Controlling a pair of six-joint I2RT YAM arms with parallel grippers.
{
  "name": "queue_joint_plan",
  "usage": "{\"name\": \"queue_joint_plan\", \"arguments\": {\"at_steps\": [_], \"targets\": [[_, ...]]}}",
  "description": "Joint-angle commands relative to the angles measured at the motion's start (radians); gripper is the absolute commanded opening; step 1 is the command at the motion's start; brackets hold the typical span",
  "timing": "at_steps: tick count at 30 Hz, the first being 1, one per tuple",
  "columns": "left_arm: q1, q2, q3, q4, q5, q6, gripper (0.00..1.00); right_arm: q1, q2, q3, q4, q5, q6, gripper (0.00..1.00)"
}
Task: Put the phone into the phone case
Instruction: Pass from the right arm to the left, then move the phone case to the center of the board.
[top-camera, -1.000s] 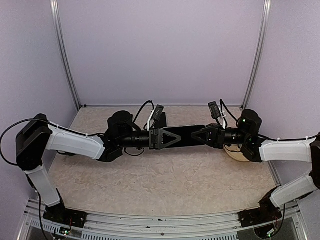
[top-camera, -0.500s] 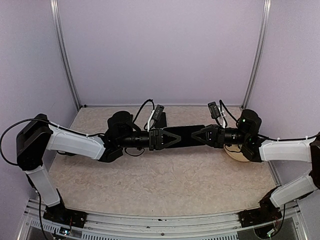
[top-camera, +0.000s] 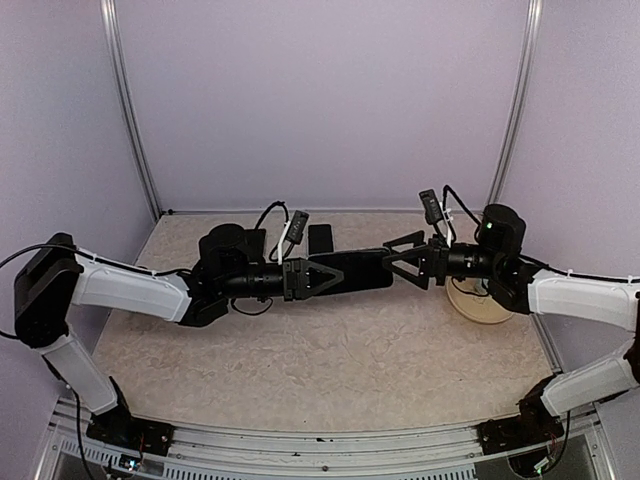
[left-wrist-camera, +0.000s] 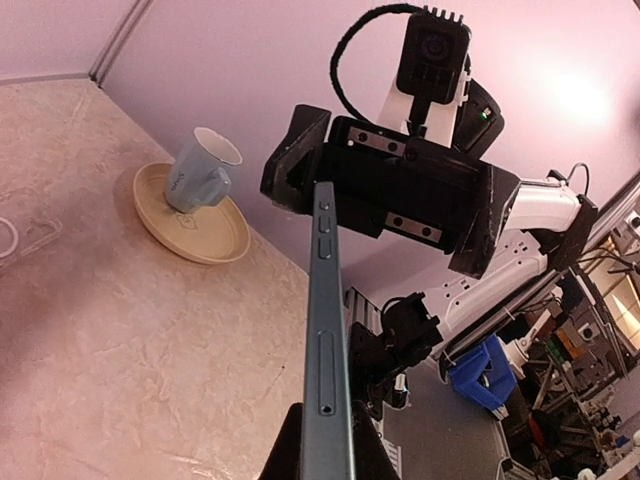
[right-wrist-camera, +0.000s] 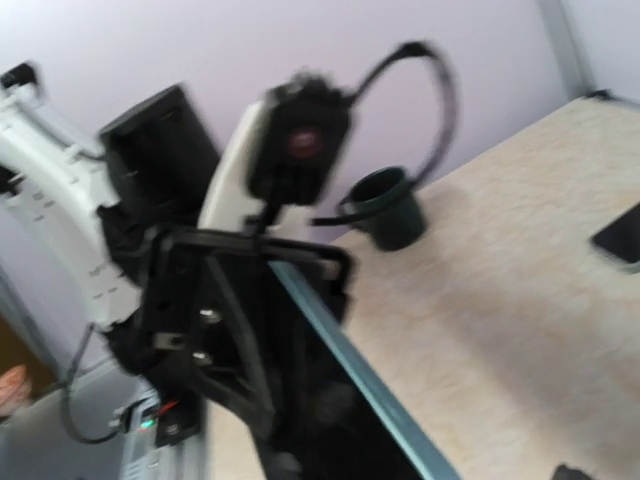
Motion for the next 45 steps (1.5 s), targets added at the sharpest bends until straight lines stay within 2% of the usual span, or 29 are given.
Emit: {"name": "queue_joint_plan", "arguments": {"at_steps": [1,11,12,13,20,34,45], "targets": [[0.021,-0.124,-0.063,0.002,-0.08,0.07,0.0,-0.014,-0.025,0.078,-0.206,0.141,-0.102,1.0],[0.023,-0.324,-0.18,-0.159,-0.24,0.161,0.0,-0.065,0.105,0.189,-0.393,0.421,-0.077,0.99],[0.023,-0.363,-0.202,-0.187,-0.273,0.166,0.0,-0.074,0.182,0.245,-0.477,0.513,-0.076,0.96],[0.022,-0.375,-0.209,-0.194,-0.278,0.167,0.0,-0.077,0.205,0.269,-0.499,0.541,-0.074,0.93],[0.011,-0.418,-0.256,-0.213,-0.314,0.171,0.0,-0.108,0.369,0.371,-0.574,0.662,-0.073,0.81],[0.003,-0.473,-0.288,-0.231,-0.354,0.184,0.0,-0.162,0.652,0.556,-0.667,0.78,-0.093,0.59],[0.0,-0.472,-0.287,-0.229,-0.364,0.186,0.0,-0.2,0.802,0.662,-0.689,0.789,-0.105,0.43]]}}
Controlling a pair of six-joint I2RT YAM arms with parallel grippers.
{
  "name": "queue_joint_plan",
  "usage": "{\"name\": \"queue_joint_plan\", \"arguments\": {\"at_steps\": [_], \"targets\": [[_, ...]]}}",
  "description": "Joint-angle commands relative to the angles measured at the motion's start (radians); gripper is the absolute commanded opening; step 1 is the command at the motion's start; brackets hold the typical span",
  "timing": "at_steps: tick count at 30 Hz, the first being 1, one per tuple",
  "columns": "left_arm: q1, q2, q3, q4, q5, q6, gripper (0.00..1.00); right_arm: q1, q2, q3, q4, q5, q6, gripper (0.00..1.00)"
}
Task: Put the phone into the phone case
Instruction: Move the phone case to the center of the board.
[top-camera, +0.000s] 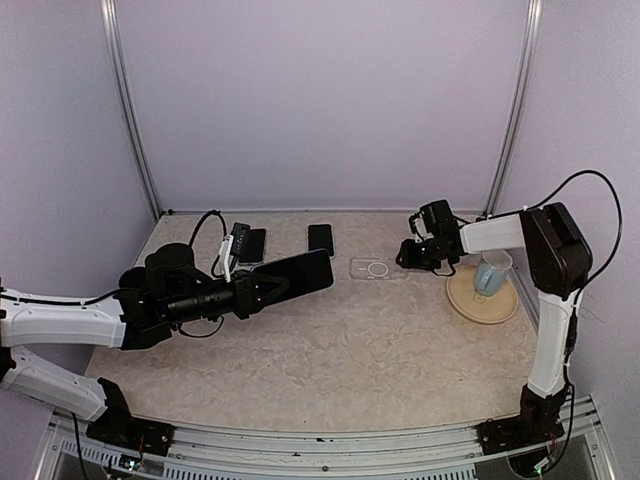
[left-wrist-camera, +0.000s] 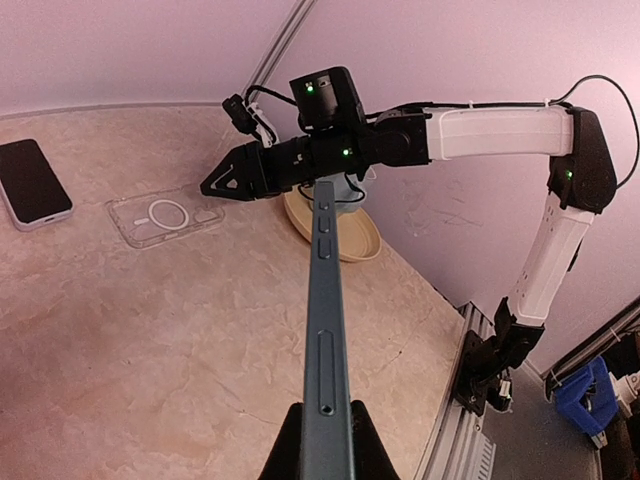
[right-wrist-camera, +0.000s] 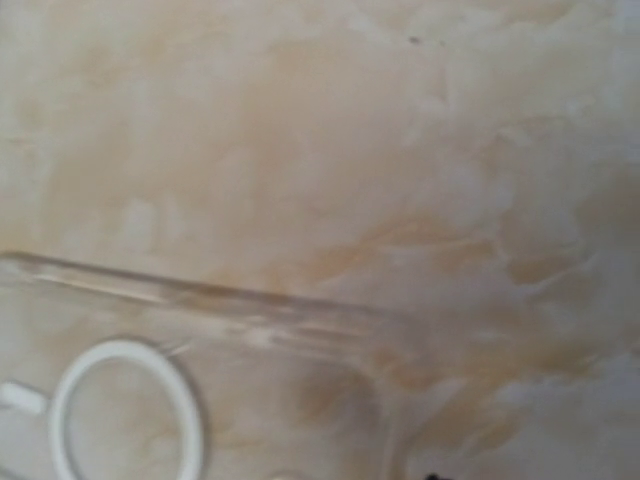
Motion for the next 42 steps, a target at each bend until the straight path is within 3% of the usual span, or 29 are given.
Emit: {"name": "queue_joint_plan", "arguments": {"at_steps": [1,8,17,25,33,42], "targets": [[-0.007,-0.021,0.0,0.059,-0.008,0.014,0.0,-0.015,0.05,0.056,-0.028,0.02,-0.009,0.41],[-0.008,-0.028,-0.001,0.051,-0.03,0.019,0.0,-0.015,0.08,0.077,-0.043,0.007,-0.02,0.27],[-0.006,-0.039,0.001,0.043,-0.059,0.025,0.0,-0.016,0.095,0.049,-0.033,-0.01,-0.016,0.21],[-0.004,-0.042,-0.007,0.046,-0.067,0.014,0.0,-0.016,0.086,0.025,-0.011,-0.051,-0.01,0.01],[-0.003,-0.038,-0.007,0.051,-0.106,-0.009,0.0,0.001,0.019,-0.07,0.031,-0.096,0.037,0.0],[-0.003,-0.015,0.001,0.041,-0.181,-0.059,0.0,0.132,-0.146,-0.214,0.042,0.003,0.091,0.0]]}}
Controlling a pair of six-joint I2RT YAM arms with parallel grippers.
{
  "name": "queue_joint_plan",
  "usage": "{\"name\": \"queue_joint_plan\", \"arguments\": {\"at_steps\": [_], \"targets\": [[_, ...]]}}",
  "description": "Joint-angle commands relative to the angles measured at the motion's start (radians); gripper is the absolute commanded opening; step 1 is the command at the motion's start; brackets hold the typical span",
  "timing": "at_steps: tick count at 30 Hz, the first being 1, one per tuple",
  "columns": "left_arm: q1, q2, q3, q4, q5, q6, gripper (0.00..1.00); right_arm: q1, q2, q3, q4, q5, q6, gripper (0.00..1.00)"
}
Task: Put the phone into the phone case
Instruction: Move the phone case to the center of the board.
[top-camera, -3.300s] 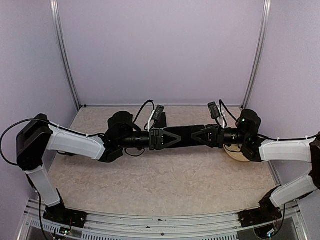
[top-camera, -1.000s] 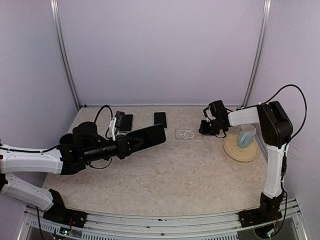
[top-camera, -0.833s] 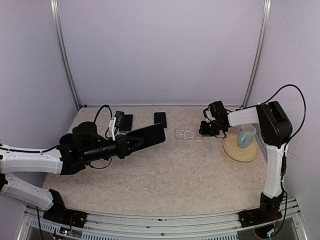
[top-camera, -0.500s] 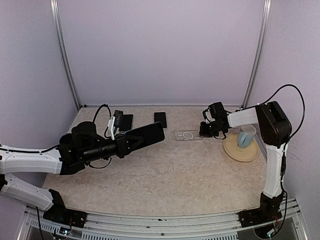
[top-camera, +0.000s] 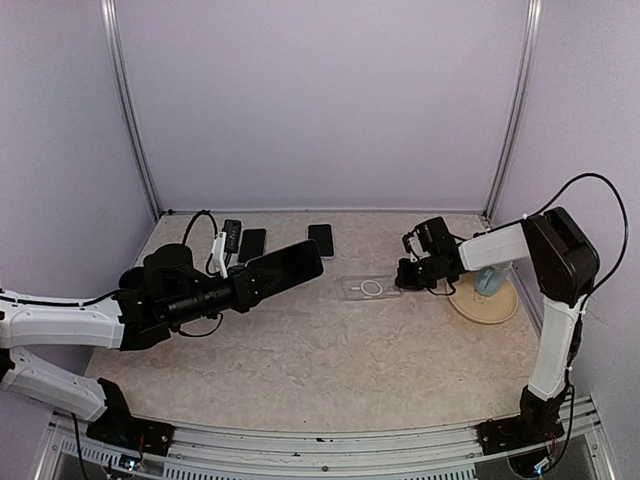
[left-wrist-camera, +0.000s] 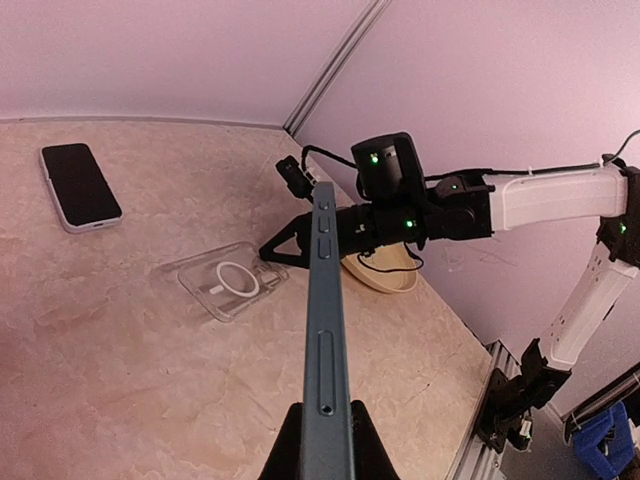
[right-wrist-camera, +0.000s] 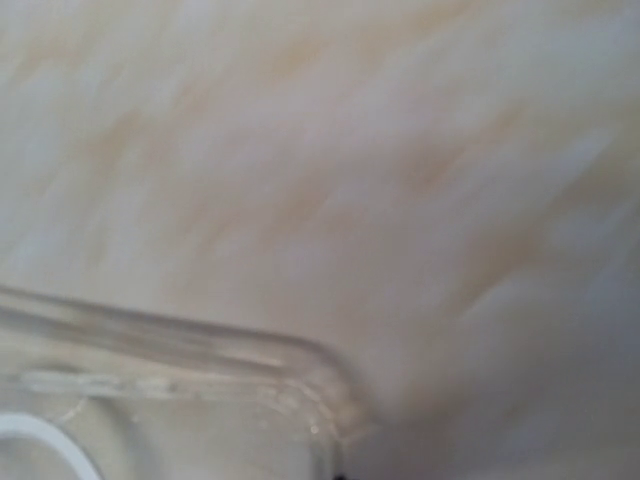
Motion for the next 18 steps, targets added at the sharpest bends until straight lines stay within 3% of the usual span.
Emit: {"name": "queue_joint_plan", "arguments": {"at_steps": [1,11,18], "targets": [[-0.001,-0.002,0.006,0.043,-0.056,-0.032,0.0,0.087,-0.112,-0.071,-0.008,0.053,0.052,0.0],[-0.013,-0.005,0.009,0.043,-0.074,-0.049,0.0,0.272,-0.228,-0.191,0.028,0.117,0.176,0.0],[-0.033,-0.011,0.001,0.057,-0.092,-0.07,0.0,0.312,-0.207,-0.215,0.052,0.1,0.235,0.0]]}}
